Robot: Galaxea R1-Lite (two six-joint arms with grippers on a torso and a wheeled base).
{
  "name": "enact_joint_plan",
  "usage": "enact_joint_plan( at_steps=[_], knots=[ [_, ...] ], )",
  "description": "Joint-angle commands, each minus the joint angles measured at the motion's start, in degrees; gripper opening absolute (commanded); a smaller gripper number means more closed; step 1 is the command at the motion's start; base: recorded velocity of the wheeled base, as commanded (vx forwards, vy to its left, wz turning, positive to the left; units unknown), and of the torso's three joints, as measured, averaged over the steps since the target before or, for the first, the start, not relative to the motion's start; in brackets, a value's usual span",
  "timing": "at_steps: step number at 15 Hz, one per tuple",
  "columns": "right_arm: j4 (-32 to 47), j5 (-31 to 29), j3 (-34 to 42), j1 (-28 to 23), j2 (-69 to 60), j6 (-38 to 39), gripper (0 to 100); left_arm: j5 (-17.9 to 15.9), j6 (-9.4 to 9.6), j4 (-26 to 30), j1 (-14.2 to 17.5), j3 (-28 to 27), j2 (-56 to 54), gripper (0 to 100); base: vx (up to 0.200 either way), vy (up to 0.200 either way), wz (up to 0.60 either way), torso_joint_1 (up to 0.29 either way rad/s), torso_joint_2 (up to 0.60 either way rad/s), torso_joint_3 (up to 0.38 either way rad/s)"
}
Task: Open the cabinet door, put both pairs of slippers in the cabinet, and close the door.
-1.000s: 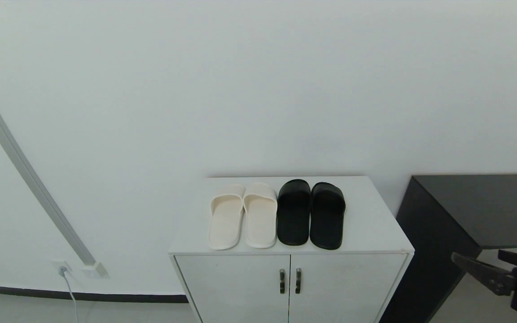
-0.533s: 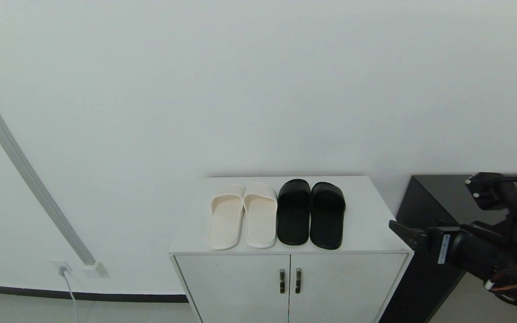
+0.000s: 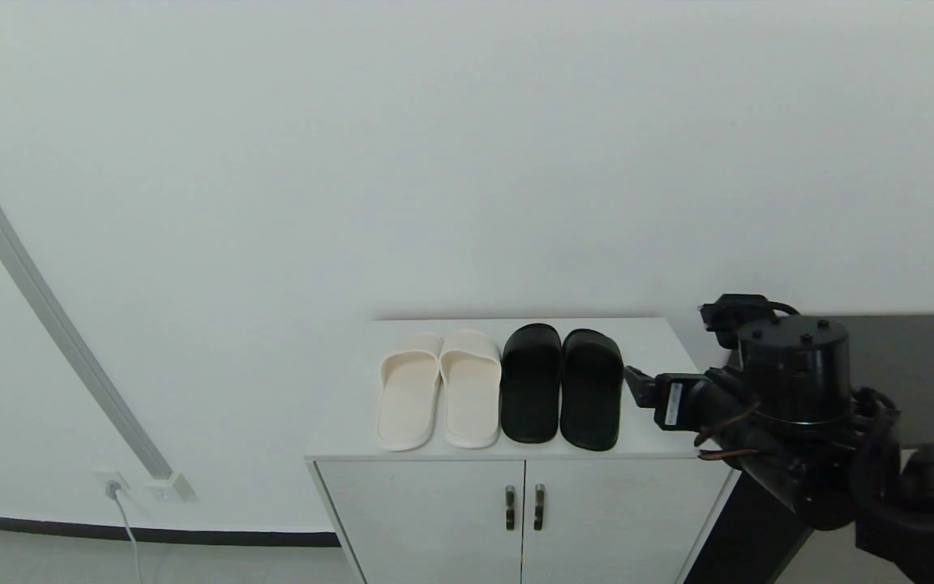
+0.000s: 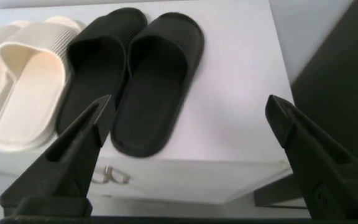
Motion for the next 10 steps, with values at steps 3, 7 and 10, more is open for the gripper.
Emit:
enact_joint_plan(
  at_steps=[3,7,10],
  knots=[
    [-0.4,-2.5,-8.1,1.1,9.4,0.0,100,-0.1,0.04,0.0,0.0,0.0,0.1,0,0.000,0.000,0.00,0.000,0.00,0.000],
    [-0.5,-5.9,-14.5,2.9,15.1,0.0,100,-0.1,-0.04,0.0,0.0,0.0,0.1,0,0.000,0.000,0.00,0.000,0.00,0.000],
    [-2.5,-9.3,-23.3,4.4,23.6,-0.1,100,-0.1,0.04,0.0,0.0,0.0,0.1,0,0.000,0.000,0.00,0.000,0.00,0.000]
  ],
)
